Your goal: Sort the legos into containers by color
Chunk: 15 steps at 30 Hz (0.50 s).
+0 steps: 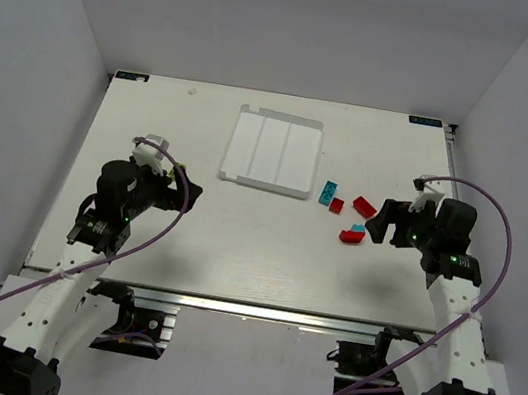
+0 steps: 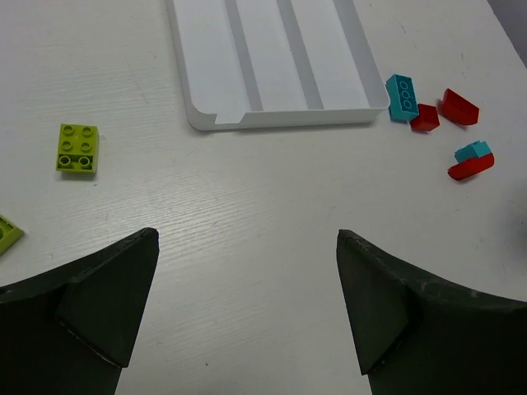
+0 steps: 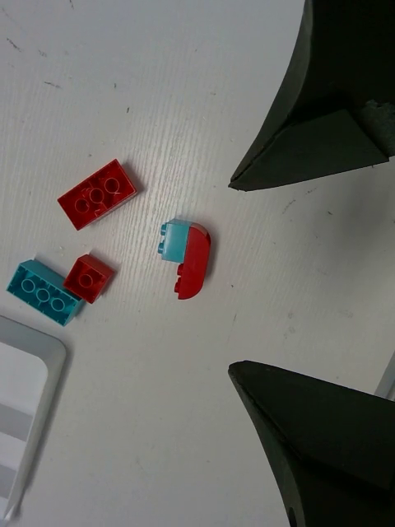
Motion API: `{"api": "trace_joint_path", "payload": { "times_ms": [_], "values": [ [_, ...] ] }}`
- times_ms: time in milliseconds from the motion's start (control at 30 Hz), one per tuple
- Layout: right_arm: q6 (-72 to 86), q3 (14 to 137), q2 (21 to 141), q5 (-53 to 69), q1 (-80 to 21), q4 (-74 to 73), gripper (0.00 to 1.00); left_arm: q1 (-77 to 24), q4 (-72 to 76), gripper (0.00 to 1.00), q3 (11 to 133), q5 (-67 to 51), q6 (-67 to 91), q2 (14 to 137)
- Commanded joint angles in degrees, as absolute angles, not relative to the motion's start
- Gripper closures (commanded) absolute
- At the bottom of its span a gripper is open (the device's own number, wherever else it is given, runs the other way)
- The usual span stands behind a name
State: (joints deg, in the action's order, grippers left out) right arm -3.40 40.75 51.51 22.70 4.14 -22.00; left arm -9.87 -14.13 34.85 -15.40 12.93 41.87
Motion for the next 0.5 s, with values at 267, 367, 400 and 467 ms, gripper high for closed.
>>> {"api": "trace_joint_path", "payload": {
  "times_ms": [267,367,400,467],
  "values": [
    [-13.51,37.45,47.73,33.29,4.13,-18.72,0.11,-10.02,-13.53,0.03,36.30,-16.09,12.66,42.45],
    [-19.93,35.34,47.46,37.61,3.69,-18.46,0.11,-10.02,-13.71,0.19,36.39,-13.20,13.62,42.89],
    [-19.86,36.20,48.33,36.40,3.08,-19.85,0.11,-10.02,-13.97,0.45,36.56,-12.05,13.97,43.76],
    [-24.93,41.10,50.00,38.39,2.81,-25.19,0.11,-9.41,-15.11,0.73,37.35,-8.20,15.29,45.69]
  ]
}}
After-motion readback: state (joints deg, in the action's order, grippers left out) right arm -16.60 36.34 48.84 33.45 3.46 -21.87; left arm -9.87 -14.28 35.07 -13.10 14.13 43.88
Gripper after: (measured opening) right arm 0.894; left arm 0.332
